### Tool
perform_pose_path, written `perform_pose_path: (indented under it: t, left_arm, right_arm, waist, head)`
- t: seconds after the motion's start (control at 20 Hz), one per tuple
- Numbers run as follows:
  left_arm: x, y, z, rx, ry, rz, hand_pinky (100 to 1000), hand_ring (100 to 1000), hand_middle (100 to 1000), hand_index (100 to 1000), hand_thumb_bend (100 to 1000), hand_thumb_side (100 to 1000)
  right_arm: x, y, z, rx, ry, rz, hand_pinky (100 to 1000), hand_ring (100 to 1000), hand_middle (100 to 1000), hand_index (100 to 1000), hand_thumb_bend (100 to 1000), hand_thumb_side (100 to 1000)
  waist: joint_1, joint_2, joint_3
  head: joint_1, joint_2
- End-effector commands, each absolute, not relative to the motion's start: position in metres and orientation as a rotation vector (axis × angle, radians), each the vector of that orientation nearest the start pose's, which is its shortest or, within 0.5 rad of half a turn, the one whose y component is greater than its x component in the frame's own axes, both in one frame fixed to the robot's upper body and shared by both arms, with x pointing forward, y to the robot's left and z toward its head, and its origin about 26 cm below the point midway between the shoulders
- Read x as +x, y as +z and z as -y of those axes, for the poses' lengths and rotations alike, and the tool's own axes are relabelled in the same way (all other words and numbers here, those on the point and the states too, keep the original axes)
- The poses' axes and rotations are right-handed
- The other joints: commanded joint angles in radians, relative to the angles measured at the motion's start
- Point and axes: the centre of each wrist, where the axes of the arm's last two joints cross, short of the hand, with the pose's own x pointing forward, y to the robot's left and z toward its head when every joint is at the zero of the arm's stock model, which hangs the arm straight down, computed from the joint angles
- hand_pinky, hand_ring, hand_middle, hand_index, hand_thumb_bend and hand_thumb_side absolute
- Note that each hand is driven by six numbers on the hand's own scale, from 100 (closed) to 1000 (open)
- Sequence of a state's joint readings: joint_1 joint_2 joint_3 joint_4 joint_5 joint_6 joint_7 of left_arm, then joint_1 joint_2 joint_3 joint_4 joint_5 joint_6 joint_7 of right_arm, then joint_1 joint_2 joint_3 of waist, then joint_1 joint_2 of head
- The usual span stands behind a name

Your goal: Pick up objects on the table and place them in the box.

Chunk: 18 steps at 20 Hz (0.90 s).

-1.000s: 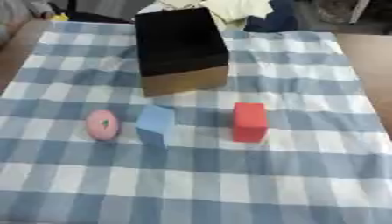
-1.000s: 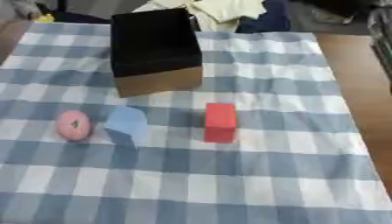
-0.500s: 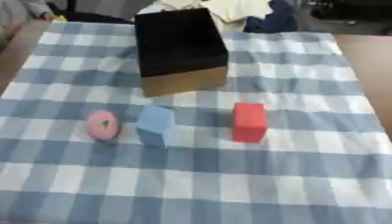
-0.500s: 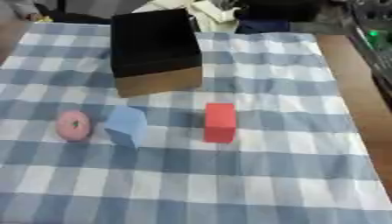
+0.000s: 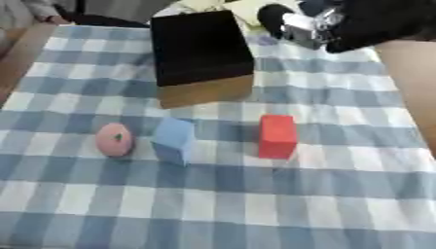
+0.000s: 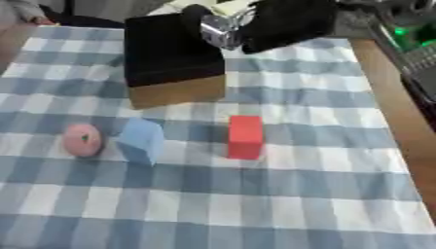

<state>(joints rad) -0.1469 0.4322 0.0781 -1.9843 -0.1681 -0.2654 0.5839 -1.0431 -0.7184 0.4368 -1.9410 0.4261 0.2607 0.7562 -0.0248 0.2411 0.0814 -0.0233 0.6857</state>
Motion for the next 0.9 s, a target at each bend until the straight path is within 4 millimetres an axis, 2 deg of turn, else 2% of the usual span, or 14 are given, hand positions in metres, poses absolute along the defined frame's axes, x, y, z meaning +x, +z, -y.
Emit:
perform_pose_path:
  t: [0.05, 0.3, 0.6, 0.7, 0.75, 0.8, 0.85, 0.9]
  left_arm:
    - [0.281, 0.182, -0.313, 0.742, 0.082, 2.519, 579, 785, 779, 886, 203, 1000]
    - [0.281, 0.182, -0.313, 0.742, 0.081, 2.519, 579, 785, 779, 886, 202, 1000]
    - [0.281, 0.182, -0.313, 0.742, 0.079, 2.519, 579, 785, 779, 886, 200, 1000]
    - [0.281, 0.182, -0.313, 0.743, 0.079, 2.518, 579, 785, 779, 885, 199, 1000]
    - [0.281, 0.182, -0.313, 0.742, 0.079, 2.518, 578, 785, 779, 885, 199, 1000]
    - [0.281, 0.182, -0.313, 0.742, 0.079, 2.518, 578, 785, 779, 885, 199, 1000]
    - [0.281, 0.182, -0.313, 0.742, 0.079, 2.518, 578, 785, 780, 885, 198, 1000]
    - [0.281, 0.182, -0.313, 0.743, 0.079, 2.517, 578, 785, 780, 885, 197, 1000]
  right_arm:
    - [0.295, 0.375, 0.160, 0.970, -2.635, -2.297, 988, 994, 934, 963, 175, 804]
    - [0.299, 0.368, 0.160, 0.894, -2.798, -2.230, 1000, 1000, 933, 987, 139, 737]
    - [0.311, 0.352, 0.162, 0.877, -2.935, -2.153, 1000, 1000, 938, 1000, 205, 793]
    - [0.316, 0.346, 0.163, 0.898, -2.965, -2.124, 998, 1000, 940, 1000, 295, 869]
    - [0.318, 0.344, 0.164, 0.916, -2.974, -2.109, 994, 1000, 941, 1000, 394, 951]
    - [0.320, 0.342, 0.164, 0.943, -2.975, -2.093, 992, 1000, 942, 1000, 442, 995]
    - [0.322, 0.341, 0.165, 0.972, -2.971, -2.077, 988, 1000, 947, 1000, 537, 1000]
    - [0.323, 0.339, 0.166, 1.008, -2.965, -2.054, 988, 1000, 950, 1000, 555, 1000]
  waist:
    - [0.002, -0.019, 0.002]
    - [0.001, -0.018, 0.002]
    - [-0.001, -0.017, 0.004]
    - [-0.002, -0.018, 0.004]
    - [-0.002, -0.017, 0.004]
    - [-0.002, -0.017, 0.004]
    - [-0.002, -0.017, 0.004]
    - [-0.002, -0.017, 0.004]
  head:
    - [0.001, -0.002]
    - [0.002, -0.004]
    - [0.002, -0.005]
    - [0.002, -0.007]
    - [0.002, -0.008]
    - [0.002, -0.008]
    - [0.002, -0.009]
    - [0.002, -0.009]
